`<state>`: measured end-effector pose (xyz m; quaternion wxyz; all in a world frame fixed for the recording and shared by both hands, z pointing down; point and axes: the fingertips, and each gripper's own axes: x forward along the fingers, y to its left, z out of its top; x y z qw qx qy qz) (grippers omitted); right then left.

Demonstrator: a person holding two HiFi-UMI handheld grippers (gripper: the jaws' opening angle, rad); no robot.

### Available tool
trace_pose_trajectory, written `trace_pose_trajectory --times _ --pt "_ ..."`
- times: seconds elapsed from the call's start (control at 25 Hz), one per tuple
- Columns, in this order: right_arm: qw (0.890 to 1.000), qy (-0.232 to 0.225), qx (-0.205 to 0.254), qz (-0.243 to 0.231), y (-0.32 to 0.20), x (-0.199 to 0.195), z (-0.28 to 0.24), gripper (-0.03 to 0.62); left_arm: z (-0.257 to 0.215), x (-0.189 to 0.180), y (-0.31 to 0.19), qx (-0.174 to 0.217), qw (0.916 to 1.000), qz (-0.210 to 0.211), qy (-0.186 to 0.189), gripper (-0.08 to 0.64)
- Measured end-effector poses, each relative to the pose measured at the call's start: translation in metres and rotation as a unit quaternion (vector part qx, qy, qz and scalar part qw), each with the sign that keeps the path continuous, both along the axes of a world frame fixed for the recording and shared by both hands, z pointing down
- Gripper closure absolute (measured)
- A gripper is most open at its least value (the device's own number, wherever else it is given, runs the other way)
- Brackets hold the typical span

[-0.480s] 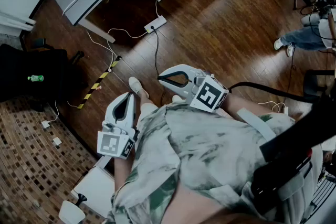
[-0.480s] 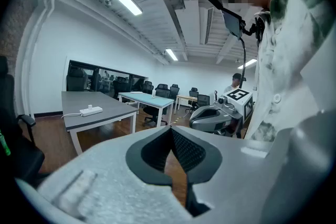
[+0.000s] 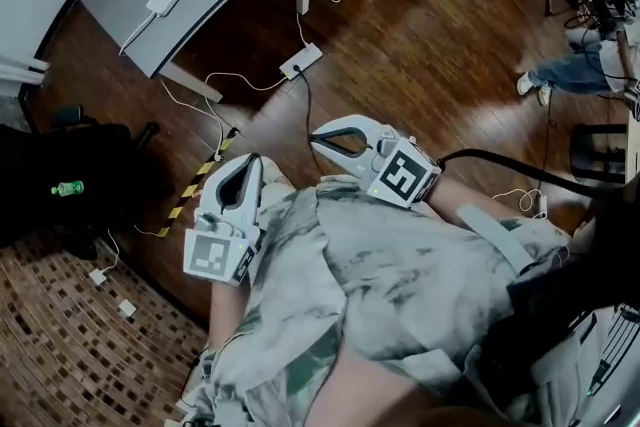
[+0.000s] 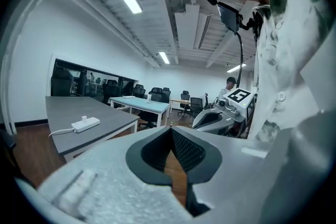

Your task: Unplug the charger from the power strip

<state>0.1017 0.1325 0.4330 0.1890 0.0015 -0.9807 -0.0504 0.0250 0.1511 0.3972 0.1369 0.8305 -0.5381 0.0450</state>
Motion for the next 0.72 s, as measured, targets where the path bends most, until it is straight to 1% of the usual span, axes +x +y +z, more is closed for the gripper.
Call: trace_pose_trajectory --times 0.16,0.28,0.36,0.52,0.72 --pt "1.0 0.003 0.008 -0.004 -0.028 -0.077 -0.004 0.585 -0.001 -0.071 -0.028 -0.006 0.9999 0.012 -0.007 0.56" --pt "1.0 0.004 0.009 -0.003 -0.044 -0.124 -0.006 0.585 -0.001 -0.113 -0.041 -0.01 0.9995 0.024 -0.016 0.56" --pt "1.0 0.005 0.007 -0.006 -0.053 -0.151 -0.001 0.586 0.0 -0.137 -0.049 -0.009 0.9995 0.023 -0.021 0.56" --pt "1.0 0.013 0.011 -0.024 -0.067 -0.185 0.01 0.586 0.007 -0.171 -0.058 -0.01 0.9999 0.001 -0.009 0.56" --pt "0.999 0.022 0.006 -0.022 -0.1 -0.218 0.019 0.584 0.021 -0.204 -0.076 -0.019 0.9994 -0.027 0.005 0.56"
